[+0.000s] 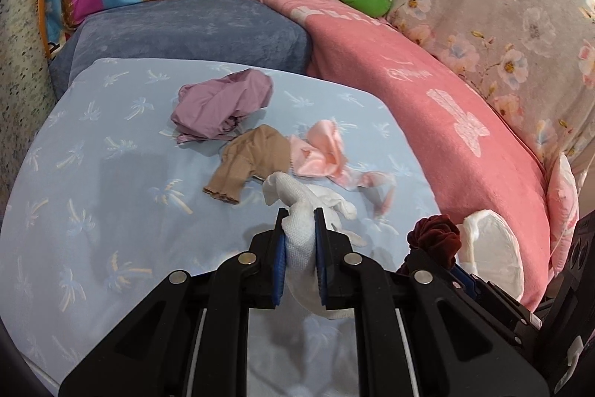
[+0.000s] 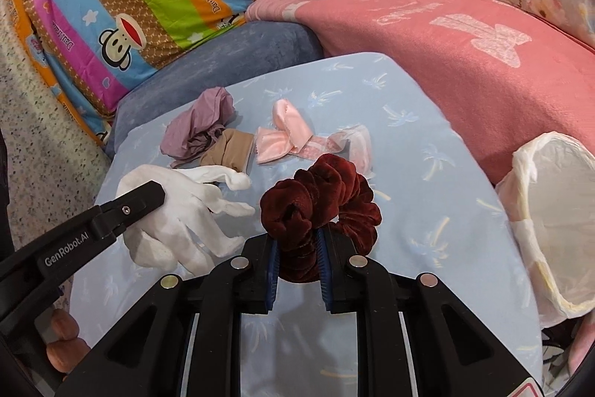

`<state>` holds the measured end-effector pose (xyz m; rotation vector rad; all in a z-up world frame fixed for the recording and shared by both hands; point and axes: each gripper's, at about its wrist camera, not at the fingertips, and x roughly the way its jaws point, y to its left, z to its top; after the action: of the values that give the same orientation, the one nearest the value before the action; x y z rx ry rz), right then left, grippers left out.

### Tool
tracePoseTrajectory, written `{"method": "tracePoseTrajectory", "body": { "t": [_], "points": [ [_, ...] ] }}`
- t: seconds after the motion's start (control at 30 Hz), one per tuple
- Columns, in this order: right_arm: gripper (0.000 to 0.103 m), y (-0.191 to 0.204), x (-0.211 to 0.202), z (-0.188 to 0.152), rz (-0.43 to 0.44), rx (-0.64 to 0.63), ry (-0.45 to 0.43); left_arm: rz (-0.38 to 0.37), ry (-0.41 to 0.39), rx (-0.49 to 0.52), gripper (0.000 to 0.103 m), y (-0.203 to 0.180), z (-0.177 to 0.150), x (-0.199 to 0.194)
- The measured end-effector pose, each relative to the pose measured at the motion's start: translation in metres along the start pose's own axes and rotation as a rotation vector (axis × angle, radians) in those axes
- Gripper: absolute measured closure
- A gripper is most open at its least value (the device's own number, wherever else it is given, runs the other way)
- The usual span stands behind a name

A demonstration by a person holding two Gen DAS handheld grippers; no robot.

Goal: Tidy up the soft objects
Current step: 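Carry the glove and scrunchie over the wastebasket and open the left tool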

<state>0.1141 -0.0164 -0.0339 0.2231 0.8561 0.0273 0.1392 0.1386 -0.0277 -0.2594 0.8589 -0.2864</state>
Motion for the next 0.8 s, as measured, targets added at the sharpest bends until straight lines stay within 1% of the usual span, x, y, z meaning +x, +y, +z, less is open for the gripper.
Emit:
{"method": "tracePoseTrajectory", "body": {
  "t": [0.13,0.43,0.8],
  "points": [
    [0.087,-0.01,-0.018,-0.001,-0.005,0.012,-0.024,-0.016,-0.01,0.033,0.09,-0.02,-0.005,-0.008],
    [0.087,-0.038,-0.048,-0.003,-0.021,0.051,-0.068,-0.05,-0.008,0.091,0.09,-0.054,-0.014,-0.013],
    [0.087,-0.088,-0.076,-0.001,-0.055,0.13,-0.12,-0.096,0.001,0.17,0.09,-0.103,-0.02,-0.008]
  ]
}}
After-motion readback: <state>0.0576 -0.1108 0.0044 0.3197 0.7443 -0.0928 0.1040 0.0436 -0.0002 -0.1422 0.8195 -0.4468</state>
